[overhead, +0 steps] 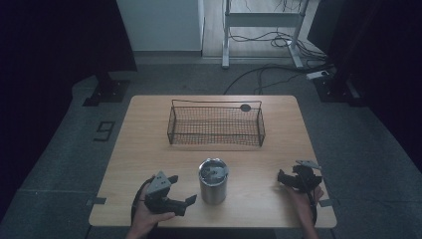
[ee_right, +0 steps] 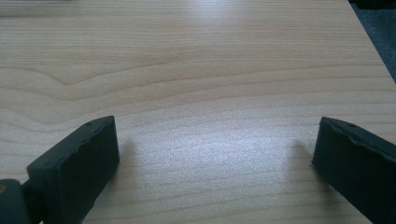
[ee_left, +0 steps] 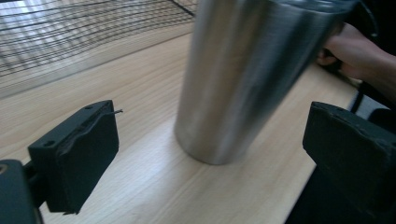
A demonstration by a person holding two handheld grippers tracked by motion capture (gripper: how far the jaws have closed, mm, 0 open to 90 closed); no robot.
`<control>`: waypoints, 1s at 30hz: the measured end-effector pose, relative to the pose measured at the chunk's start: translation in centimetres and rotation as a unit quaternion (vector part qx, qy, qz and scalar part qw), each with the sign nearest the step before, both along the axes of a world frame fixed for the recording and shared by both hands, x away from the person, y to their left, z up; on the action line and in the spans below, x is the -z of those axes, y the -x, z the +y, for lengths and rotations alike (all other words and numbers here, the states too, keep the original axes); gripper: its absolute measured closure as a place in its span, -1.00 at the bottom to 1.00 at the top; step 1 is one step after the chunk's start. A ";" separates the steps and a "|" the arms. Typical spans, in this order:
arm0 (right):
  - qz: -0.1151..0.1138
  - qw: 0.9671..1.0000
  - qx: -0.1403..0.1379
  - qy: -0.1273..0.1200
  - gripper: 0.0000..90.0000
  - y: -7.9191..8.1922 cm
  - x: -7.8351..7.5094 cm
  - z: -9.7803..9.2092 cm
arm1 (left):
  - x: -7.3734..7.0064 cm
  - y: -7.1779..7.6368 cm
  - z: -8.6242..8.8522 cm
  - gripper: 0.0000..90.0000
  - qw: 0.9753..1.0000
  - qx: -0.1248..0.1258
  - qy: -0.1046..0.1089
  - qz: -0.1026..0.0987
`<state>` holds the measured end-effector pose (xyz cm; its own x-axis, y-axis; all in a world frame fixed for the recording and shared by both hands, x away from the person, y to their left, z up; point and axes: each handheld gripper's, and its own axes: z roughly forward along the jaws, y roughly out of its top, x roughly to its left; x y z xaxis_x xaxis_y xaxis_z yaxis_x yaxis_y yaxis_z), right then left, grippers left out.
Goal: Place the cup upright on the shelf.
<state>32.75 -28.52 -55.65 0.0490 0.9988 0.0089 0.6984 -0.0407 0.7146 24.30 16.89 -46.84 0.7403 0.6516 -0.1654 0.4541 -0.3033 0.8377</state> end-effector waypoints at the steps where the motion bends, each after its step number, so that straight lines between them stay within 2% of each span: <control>1: 0.000 1.000 0.000 0.000 -1.00 0.0 0.0 0.0 | 0.0 0.1 -0.1 -0.94 1.000 0.003 0.000 -0.001; 4: -0.001 1.000 0.002 -0.001 -0.99 0.1 0.0 0.0 | 0.1 0.4 -0.9 -0.97 1.000 0.016 0.001 0.000; 8: -0.001 1.000 0.003 -0.001 -0.99 0.1 0.0 0.0 | 0.4 0.4 -2.1 -1.00 0.999 0.031 -0.011 -0.001; 11: -0.001 1.000 0.002 0.000 -0.99 0.1 0.0 0.0 | 0.7 0.5 -3.0 -1.00 0.999 0.034 -0.019 -0.008; 15: -0.001 1.000 0.002 0.000 -0.99 0.1 0.0 0.0 | 0.9 0.4 -4.0 -1.00 0.999 0.037 -0.019 -0.010; 19: -0.001 1.000 0.002 0.000 -0.99 0.1 0.0 0.0 | 1.0 -0.2 -4.9 -1.00 0.999 0.031 -0.025 -0.014; 25: -0.001 1.000 0.002 0.000 -0.99 0.1 0.0 0.0 | 1.3 -1.2 -6.2 -1.00 0.999 0.023 -0.023 -0.018; 30: -0.001 1.000 0.002 -0.001 -0.99 0.1 0.0 0.0 | 1.6 -1.7 -7.4 -1.00 0.999 -0.003 -0.027 -0.028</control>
<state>32.69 -28.55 -55.66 0.0538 0.9985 0.0101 0.6968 -0.0448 0.7159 26.03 9.47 -48.44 0.7433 0.6633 -0.0874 0.4083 -0.3461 0.8447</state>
